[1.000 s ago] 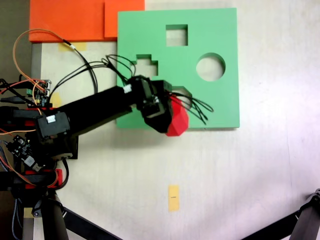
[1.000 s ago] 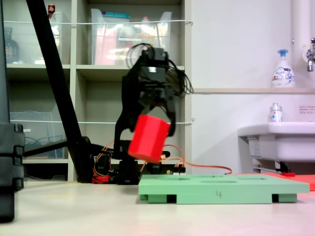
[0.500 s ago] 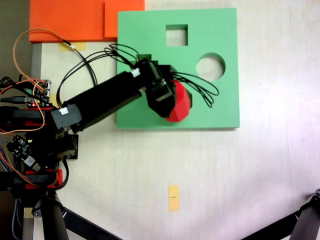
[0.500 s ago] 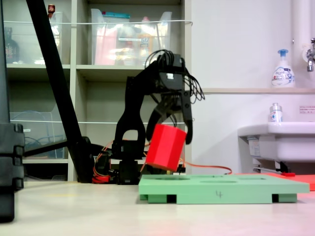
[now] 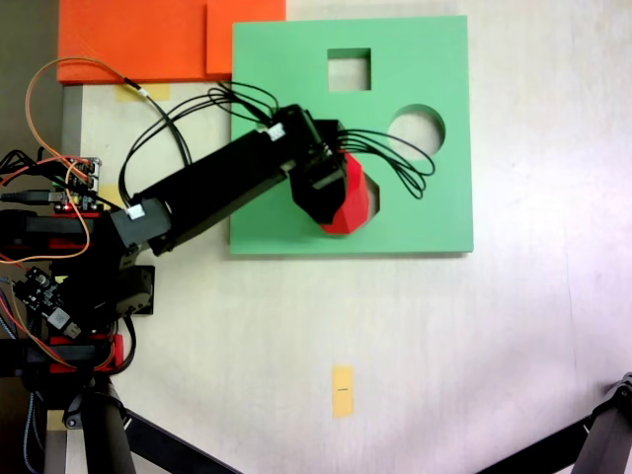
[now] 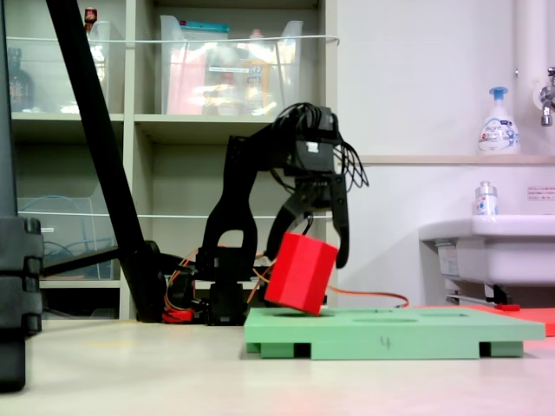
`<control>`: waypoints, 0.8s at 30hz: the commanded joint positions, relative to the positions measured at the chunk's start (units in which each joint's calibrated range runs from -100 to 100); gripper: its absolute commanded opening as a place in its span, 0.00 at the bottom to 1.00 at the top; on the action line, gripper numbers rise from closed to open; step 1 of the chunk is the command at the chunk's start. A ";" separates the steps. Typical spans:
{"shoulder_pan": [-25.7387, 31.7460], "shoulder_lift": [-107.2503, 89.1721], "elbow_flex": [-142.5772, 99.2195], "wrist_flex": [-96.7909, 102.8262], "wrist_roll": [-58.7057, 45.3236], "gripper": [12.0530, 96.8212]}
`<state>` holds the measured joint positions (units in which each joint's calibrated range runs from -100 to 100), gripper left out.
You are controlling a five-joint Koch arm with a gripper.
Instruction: Put the octagonal pillar block into the corresponding hole
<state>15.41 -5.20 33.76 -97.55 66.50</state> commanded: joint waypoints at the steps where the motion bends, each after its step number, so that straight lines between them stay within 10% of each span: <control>1: 0.44 0.17 3.43 -2.45 0.34 0.28; 24: 1.47 7.29 9.21 -2.45 -0.10 0.28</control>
<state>16.29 2.87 38.85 -97.55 66.40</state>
